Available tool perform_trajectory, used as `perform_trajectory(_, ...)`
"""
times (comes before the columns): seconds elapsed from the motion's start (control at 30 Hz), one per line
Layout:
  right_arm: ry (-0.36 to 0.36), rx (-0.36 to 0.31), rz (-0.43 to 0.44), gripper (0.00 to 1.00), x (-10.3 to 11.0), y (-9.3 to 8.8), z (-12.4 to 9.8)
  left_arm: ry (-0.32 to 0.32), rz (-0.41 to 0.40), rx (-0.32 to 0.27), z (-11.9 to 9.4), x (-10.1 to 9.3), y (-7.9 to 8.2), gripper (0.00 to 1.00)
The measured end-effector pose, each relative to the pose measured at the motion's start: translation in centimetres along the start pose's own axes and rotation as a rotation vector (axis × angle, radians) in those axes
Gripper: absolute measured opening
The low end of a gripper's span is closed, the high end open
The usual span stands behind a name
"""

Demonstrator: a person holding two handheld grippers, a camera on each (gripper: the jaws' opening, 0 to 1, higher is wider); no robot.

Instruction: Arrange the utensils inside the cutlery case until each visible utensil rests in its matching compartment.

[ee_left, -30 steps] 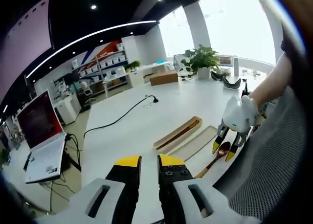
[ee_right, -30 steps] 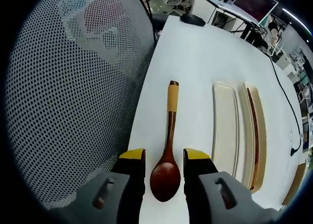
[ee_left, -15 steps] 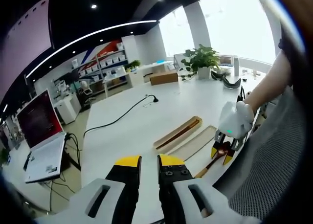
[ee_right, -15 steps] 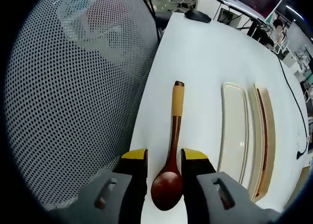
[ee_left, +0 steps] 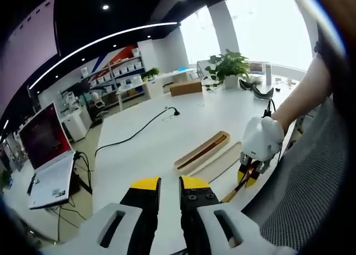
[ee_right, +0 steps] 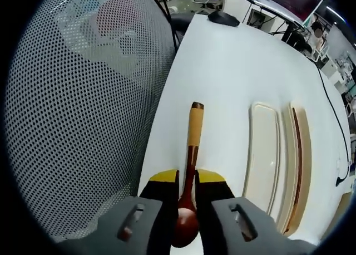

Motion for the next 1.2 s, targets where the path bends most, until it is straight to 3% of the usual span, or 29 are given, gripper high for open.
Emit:
perform_trajectory(0.2, -0.012, 0.014, 0.000, 0.00, 0.2, 0.1, 0.1, 0.000, 0.000, 0.000, 0.0, -0.1, 0.1, 0.13)
perform_trajectory(0.37, -0.010, -0.004, 0.034, 0.00, 0.1, 0.0, 0.1, 0.000, 0.000, 0.001, 0.0, -0.2, 0.1, 0.13)
perform_trajectory(0.57, 0.020, 0.003, 0.141, 0.00, -0.1, -0.2, -0.1, 0.002, 0.000, 0.000, 0.0, -0.2, 0.2, 0.13)
perform_trajectory(0.8, 0.017, -0.007, 0.165, 0.00, -0.5, -0.6, -0.9, 0.003, 0.000, 0.000, 0.0, -0.2, 0.2, 0.13)
perform_trajectory(1.0, 0.001, 0.006, 0.161, 0.00, -1.2, -1.0, -1.6, 0.003, 0.003, 0.001, 0.0, -0.1, 0.1, 0.13)
perform_trajectory(1.2, -0.033, -0.013, 0.183, 0.00, -3.3, -1.2, -3.2, 0.000, 0.004, 0.002, 0.0, 0.0, 0.0, 0.13)
Point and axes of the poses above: the point that each gripper's makers call its tool centre point, and the gripper's own axes: z roughly forward along the fingers, x roughly to its left, y roughly out of its top, the point moved 3 cm from there along -z, roughly backward along the fingers, and after that the axes turned 2 degrees about z, right-handed, at the moved point
